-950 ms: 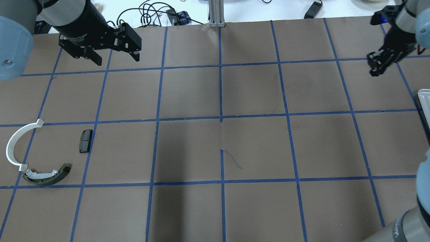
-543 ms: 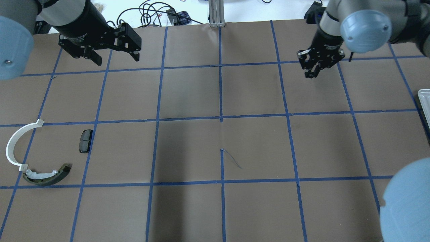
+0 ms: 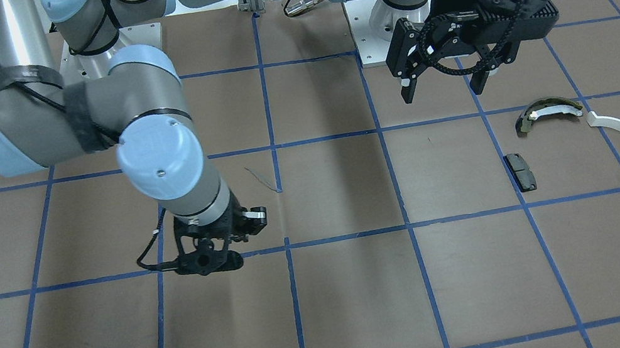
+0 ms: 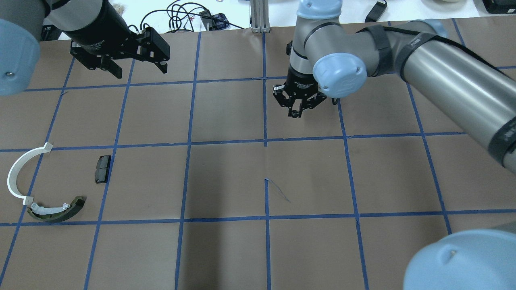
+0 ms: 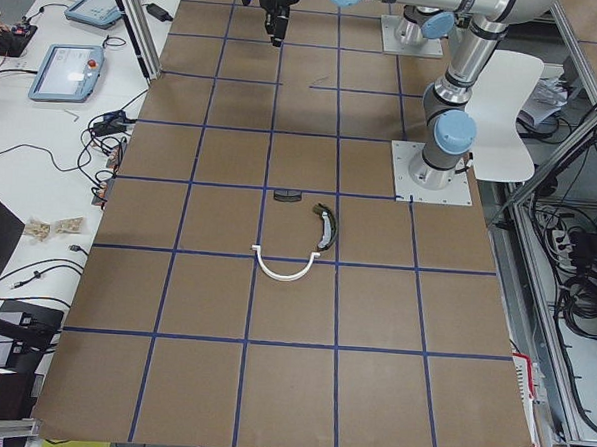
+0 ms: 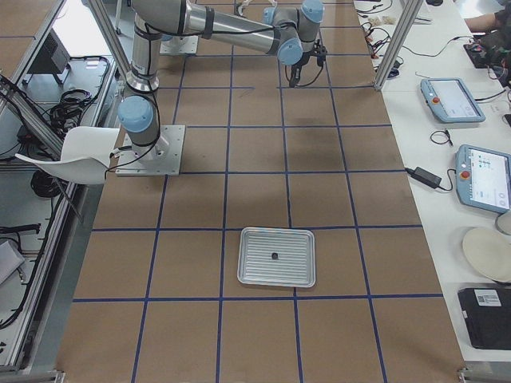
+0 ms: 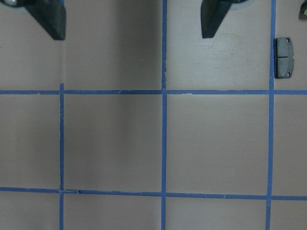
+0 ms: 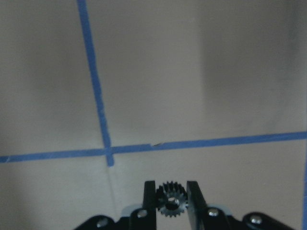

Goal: Place bearing gear from tray to pile

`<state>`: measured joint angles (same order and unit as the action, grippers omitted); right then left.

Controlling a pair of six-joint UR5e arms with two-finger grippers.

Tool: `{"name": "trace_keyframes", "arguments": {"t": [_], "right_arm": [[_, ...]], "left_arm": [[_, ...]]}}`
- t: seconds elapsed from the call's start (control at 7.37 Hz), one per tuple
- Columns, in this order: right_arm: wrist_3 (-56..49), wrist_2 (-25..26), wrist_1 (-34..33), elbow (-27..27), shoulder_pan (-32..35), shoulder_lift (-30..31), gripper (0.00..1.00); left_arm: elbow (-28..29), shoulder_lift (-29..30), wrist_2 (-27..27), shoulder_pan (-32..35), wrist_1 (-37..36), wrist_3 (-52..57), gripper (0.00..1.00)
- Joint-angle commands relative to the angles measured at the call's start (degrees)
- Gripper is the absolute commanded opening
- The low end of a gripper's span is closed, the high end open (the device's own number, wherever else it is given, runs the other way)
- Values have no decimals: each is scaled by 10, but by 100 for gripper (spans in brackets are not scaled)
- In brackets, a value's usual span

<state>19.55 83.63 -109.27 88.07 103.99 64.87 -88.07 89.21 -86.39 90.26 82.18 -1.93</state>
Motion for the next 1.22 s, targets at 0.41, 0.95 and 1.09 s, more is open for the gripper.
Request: {"name": "trace_keyframes", "arguments": {"t": [0.41, 0.95, 1.09], "right_arm": [[110, -9, -85, 35, 117, -63, 0], [111, -9, -86, 54, 124, -62, 80], [106, -4, -94, 48, 123, -61, 100]], "left_arm": [[0, 0, 0, 0, 0, 0, 100], [0, 0, 1, -3, 1, 0, 100], [-1, 0, 1, -3, 1, 0, 100]]}}
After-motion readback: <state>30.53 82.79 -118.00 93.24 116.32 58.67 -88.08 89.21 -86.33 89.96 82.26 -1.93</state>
